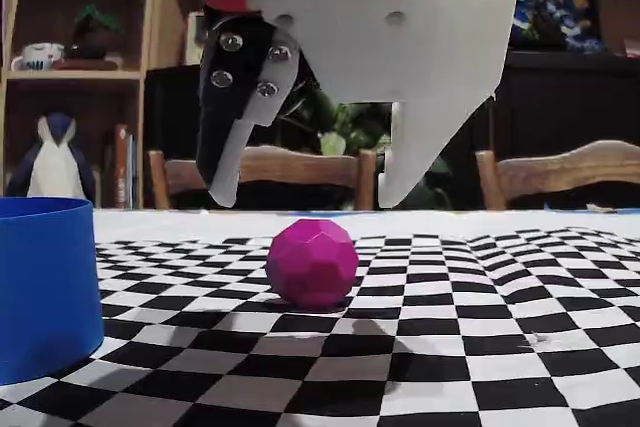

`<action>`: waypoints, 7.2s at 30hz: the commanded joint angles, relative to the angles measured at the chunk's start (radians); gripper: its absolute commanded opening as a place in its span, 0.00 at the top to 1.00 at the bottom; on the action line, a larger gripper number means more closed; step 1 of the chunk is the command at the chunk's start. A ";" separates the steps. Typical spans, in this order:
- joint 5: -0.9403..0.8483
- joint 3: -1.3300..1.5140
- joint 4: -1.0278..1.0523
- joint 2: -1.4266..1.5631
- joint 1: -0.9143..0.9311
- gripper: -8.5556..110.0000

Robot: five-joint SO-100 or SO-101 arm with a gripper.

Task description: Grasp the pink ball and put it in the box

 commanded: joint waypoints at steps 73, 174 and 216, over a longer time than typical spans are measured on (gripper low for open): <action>0.003 -0.296 0.080 -0.249 0.014 0.71; 0.005 -0.437 0.080 -0.426 -0.008 0.71; 0.005 -0.344 0.081 -0.236 -0.012 0.93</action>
